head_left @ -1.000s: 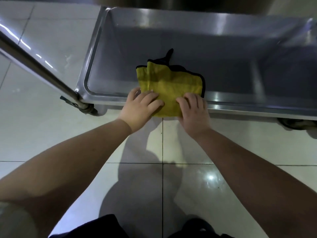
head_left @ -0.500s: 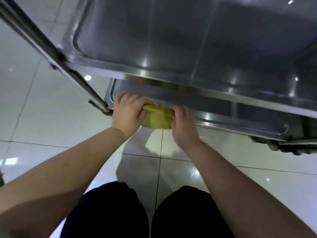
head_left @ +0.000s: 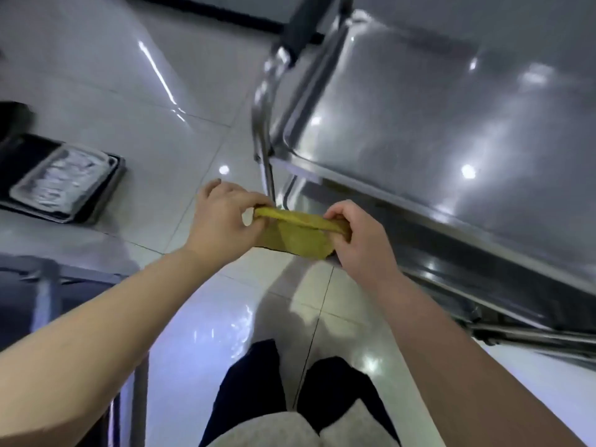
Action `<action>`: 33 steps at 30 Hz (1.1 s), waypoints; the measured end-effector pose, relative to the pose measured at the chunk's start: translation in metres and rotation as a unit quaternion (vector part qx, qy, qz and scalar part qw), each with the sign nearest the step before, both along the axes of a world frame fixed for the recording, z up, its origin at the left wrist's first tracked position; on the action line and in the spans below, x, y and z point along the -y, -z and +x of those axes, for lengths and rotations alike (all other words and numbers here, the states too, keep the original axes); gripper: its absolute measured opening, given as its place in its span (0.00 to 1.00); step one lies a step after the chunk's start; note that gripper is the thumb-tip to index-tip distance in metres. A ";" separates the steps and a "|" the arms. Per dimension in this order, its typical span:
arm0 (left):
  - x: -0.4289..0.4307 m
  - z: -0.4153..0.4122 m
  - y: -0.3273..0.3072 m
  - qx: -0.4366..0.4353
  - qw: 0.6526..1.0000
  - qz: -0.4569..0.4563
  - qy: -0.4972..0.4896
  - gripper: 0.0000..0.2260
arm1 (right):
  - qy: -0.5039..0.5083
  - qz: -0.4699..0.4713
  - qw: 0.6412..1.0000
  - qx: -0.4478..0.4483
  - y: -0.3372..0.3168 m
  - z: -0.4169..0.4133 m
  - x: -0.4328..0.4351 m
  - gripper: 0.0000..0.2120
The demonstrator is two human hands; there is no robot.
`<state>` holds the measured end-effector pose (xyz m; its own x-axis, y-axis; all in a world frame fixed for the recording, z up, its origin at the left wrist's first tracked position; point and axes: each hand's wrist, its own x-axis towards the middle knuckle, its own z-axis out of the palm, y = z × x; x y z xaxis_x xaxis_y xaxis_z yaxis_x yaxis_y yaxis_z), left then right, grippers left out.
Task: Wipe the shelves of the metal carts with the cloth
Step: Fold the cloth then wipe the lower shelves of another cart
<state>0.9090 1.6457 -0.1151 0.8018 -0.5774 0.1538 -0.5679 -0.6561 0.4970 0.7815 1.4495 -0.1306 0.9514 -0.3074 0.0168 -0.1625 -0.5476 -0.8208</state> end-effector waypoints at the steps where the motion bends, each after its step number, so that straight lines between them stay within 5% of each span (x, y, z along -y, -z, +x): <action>1: -0.006 0.003 -0.036 0.009 1.000 -0.003 -0.009 0.11 | -0.014 -0.013 1.000 0.016 -0.035 0.009 -0.001 0.11; 7: -0.047 0.018 -0.208 0.079 0.995 0.006 -0.066 0.08 | -0.110 -0.123 0.986 0.021 -0.207 0.067 -0.016 0.07; 15: -0.096 0.045 -0.327 0.152 0.977 -0.005 -0.148 0.06 | -0.231 -0.237 0.930 0.162 -0.337 0.152 -0.043 0.02; 24: -0.138 0.156 -0.339 0.139 0.977 0.043 -0.154 0.07 | -0.227 -0.328 0.892 0.213 -0.355 0.263 -0.096 0.02; 33: -0.178 0.358 -0.343 0.098 0.989 -0.015 -0.111 0.04 | -0.107 -0.275 0.937 0.190 -0.342 0.417 -0.147 0.05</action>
